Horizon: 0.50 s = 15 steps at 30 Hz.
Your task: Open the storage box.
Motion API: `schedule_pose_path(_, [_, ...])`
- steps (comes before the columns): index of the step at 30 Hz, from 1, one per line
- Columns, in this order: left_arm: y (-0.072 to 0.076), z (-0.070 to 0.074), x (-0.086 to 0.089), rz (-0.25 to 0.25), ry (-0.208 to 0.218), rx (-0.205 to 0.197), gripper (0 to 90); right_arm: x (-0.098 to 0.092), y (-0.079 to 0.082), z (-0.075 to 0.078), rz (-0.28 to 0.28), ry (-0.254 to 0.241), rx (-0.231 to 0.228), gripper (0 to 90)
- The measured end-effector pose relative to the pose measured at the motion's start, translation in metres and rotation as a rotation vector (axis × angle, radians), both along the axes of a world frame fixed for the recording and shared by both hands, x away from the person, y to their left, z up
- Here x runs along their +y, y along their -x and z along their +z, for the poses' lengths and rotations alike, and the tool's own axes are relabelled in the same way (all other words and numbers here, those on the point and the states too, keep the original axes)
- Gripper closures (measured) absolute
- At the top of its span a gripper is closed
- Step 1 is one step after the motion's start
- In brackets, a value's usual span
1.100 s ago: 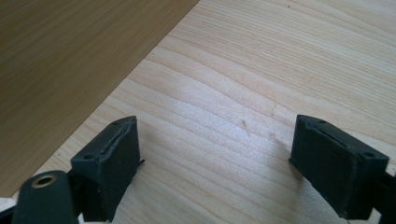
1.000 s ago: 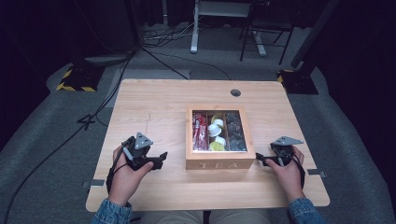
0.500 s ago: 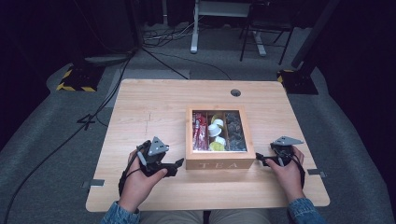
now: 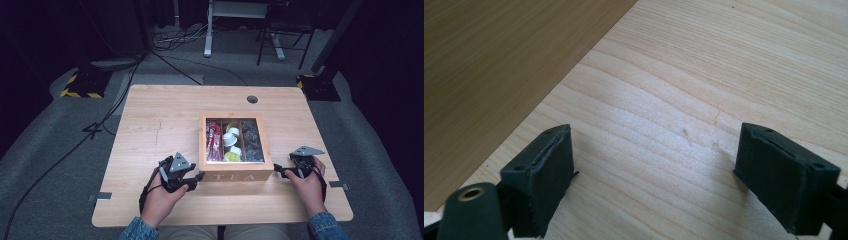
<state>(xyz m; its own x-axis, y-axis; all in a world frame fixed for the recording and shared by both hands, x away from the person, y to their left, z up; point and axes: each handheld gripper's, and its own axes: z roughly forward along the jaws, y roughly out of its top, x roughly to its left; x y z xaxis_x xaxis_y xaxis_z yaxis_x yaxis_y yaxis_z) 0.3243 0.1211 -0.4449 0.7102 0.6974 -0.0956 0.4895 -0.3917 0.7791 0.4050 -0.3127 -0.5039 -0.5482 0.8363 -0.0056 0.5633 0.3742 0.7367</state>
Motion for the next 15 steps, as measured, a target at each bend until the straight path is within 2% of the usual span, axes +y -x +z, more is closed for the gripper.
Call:
schedule_pose_path(2, [-0.0008,-0.0049,-0.0006,-0.007,-0.022,0.023,63.2,0.0000,0.0000,0.0000,0.000,0.000,0.000,15.4])
schedule_pose_path(4, [-0.0005,-0.0068,-0.0019,-0.010,-0.029,0.021,69.7,0.0000,0.0000,0.0000,0.000,0.000,0.000,15.4])
schedule_pose_path(11, [0.0009,-0.0049,-0.0030,-0.017,-0.049,0.023,74.8,0.0000,0.0000,0.0000,0.000,0.000,0.000,15.4])
schedule_pose_path(15, [0.0020,-0.0031,-0.0030,-0.014,-0.055,0.007,77.7,0.0000,0.0000,0.0000,0.000,0.000,0.000,15.4])
